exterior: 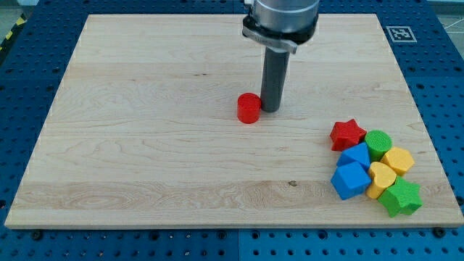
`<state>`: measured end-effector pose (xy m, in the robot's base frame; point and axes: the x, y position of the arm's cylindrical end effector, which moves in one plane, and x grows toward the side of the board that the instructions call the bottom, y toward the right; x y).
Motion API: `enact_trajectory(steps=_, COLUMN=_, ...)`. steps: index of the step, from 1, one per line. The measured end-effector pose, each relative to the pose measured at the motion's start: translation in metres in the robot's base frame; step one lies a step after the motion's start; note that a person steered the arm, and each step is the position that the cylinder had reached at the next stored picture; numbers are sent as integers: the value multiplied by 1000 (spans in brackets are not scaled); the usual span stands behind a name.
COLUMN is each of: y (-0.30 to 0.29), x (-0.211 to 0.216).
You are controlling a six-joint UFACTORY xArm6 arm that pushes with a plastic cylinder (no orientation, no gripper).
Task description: Slide the red circle to the center
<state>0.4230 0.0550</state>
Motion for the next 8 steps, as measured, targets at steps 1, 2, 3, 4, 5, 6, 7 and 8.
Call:
enact_trajectory(steps=1, y=-8, x=-27)
enact_trajectory(steps=2, y=-12, x=-49)
enact_trajectory(steps=3, y=19, x=-36)
enact_trajectory(steps=4, y=19, x=-35)
enact_trajectory(steps=5, y=-8, x=21)
enact_trajectory(steps=6, y=-15, x=28)
enact_trajectory(steps=7, y=-21, x=28)
enact_trajectory(steps=8, y=-33, x=43)
